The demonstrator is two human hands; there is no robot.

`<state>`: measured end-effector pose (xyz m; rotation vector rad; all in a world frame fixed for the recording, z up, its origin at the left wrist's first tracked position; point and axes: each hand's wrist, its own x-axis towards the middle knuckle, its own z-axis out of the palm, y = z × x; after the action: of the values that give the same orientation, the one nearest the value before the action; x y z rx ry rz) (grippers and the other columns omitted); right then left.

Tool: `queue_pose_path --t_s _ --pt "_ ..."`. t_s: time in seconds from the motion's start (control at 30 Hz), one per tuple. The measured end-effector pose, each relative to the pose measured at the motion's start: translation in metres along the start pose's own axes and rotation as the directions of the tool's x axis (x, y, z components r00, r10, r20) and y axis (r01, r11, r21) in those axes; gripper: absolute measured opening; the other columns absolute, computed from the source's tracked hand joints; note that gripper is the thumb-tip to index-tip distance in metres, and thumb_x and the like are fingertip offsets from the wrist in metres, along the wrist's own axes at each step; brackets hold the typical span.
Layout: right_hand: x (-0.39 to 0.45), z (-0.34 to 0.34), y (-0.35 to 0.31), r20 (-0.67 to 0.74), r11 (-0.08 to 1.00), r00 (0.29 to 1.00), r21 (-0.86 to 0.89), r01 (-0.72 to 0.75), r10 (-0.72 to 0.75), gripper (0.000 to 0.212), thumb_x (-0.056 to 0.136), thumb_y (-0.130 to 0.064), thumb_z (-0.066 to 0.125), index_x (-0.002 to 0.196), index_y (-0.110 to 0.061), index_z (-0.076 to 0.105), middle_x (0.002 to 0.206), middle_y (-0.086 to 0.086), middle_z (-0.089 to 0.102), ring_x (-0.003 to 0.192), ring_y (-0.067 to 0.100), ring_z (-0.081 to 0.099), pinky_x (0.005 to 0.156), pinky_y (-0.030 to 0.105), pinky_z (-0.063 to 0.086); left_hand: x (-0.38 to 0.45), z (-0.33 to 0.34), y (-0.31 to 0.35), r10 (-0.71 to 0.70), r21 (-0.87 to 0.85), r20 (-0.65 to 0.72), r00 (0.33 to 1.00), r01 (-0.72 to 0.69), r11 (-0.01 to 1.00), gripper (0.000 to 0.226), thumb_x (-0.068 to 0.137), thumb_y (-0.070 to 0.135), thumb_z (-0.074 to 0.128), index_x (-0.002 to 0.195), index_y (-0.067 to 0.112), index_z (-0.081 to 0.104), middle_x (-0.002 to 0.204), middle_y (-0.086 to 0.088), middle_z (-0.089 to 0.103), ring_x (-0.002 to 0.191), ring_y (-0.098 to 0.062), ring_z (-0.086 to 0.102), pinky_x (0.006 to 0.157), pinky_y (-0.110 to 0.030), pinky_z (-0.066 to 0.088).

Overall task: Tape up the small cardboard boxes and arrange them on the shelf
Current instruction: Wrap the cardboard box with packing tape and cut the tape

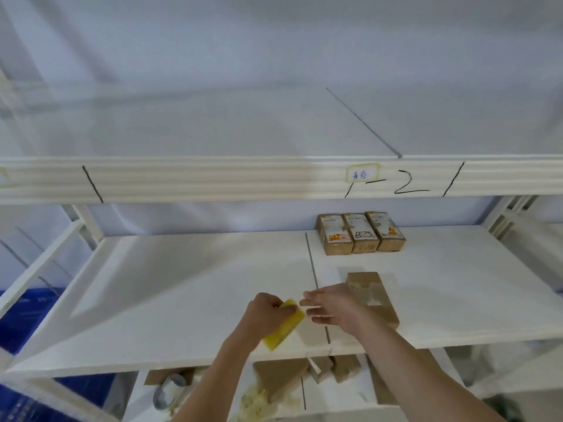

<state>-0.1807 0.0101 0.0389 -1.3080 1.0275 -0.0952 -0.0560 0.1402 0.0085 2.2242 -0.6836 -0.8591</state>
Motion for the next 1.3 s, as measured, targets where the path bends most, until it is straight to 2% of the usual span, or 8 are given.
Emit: queue_pose_path --t_s 0.17,0.33,0.5,0.63,0.73,0.9,1.07,1.3 --pt "0.003 -0.055 -0.006 -0.066 0.997 0.998 0.071 0.001 0.004 0.020 0.089 -0.018 0.078 0.103 -0.008 0.068 0.101 0.012 0.076 0.091 0.028 0.074 0.080 0.038 0.062 0.018 0.024 0.046 0.090 0.087 0.043 0.995 -0.094 0.992 0.039 0.089 0.048 0.065 0.081 0.011 0.073 0.075 -0.001 0.063 0.065 -0.013 0.057 0.057 -0.023 0.044" --pt "0.009 -0.106 -0.010 -0.103 0.961 0.995 0.273 0.039 -0.011 0.023 0.087 -0.003 0.076 0.105 0.008 0.066 0.091 0.022 0.077 0.082 0.031 0.077 0.064 0.034 0.063 0.030 0.050 0.081 0.119 -0.030 0.119 0.986 -0.116 0.993 0.038 0.086 0.045 0.073 0.065 0.016 0.060 0.069 -0.001 0.052 0.066 -0.013 0.052 0.061 -0.023 0.040" --pt "0.020 -0.158 -0.020 -0.089 0.958 0.996 0.282 0.050 -0.026 0.021 0.086 0.003 0.075 0.103 0.011 0.064 0.085 0.021 0.077 0.077 0.029 0.077 0.061 0.034 0.063 0.036 0.063 0.103 0.198 -0.187 0.187 0.962 -0.163 0.969 0.038 0.086 0.037 0.078 0.065 0.015 0.056 0.069 -0.002 0.049 0.071 -0.015 0.051 0.067 -0.026 0.041" --pt "0.031 -0.182 -0.025 -0.038 0.982 0.999 0.187 0.024 -0.017 0.018 0.087 0.003 0.074 0.099 0.011 0.064 0.089 0.023 0.076 0.078 0.029 0.077 0.061 0.035 0.063 0.049 0.079 0.126 0.198 -0.055 0.125 0.972 -0.192 0.980 0.041 0.086 0.040 0.077 0.056 0.022 0.056 0.059 0.005 0.048 0.064 -0.011 0.052 0.063 -0.023 0.042" --pt "0.039 -0.191 -0.022 -0.016 0.987 0.999 0.159 -0.036 0.039 0.017 0.091 0.000 0.072 0.103 0.010 0.065 0.095 0.023 0.075 0.086 0.032 0.076 0.071 0.040 0.064 0.060 0.087 0.136 0.180 0.020 0.080 0.981 -0.182 0.983 0.042 0.081 0.047 0.079 0.053 0.026 0.057 0.056 0.009 0.051 0.061 -0.010 0.054 0.061 -0.023 0.043" --pt "0.050 -0.199 -0.009 -0.035 0.982 0.995 0.167 -0.085 0.092 0.019 0.090 0.008 0.068 0.108 0.014 0.064 0.096 0.027 0.074 0.084 0.037 0.075 0.059 0.041 0.061 0.068 0.096 0.131 0.166 0.088 0.034 0.986 -0.168 0.982 0.040 0.070 0.060 0.079 0.049 0.030 0.063 0.052 0.011 0.056 0.055 -0.005 0.057 0.056 -0.022 0.046" --pt "0.057 -0.194 -0.008 -0.045 0.976 0.994 0.200 -0.086 0.097 0.017 0.088 0.001 0.075 0.098 0.012 0.067 0.077 0.021 0.076 0.068 0.030 0.077 0.052 0.035 0.060 0.070 0.096 0.132 0.199 0.222 0.046 0.979 -0.204 0.953 0.039 0.077 0.059 0.077 0.059 0.027 0.063 0.063 0.009 0.060 0.062 -0.006 0.059 0.055 -0.018 0.044" --pt "0.056 -0.191 -0.015 -0.085 0.966 0.994 0.253 -0.046 0.070 0.013 0.088 0.002 0.074 0.096 0.009 0.067 0.087 0.021 0.075 0.068 0.028 0.076 0.054 0.034 0.060 0.087 0.085 0.135 0.185 0.382 0.087 0.979 -0.204 0.901 0.038 0.079 0.059 0.074 0.075 0.021 0.071 0.073 0.004 0.063 0.068 -0.008 0.060 0.057 -0.020 0.046"
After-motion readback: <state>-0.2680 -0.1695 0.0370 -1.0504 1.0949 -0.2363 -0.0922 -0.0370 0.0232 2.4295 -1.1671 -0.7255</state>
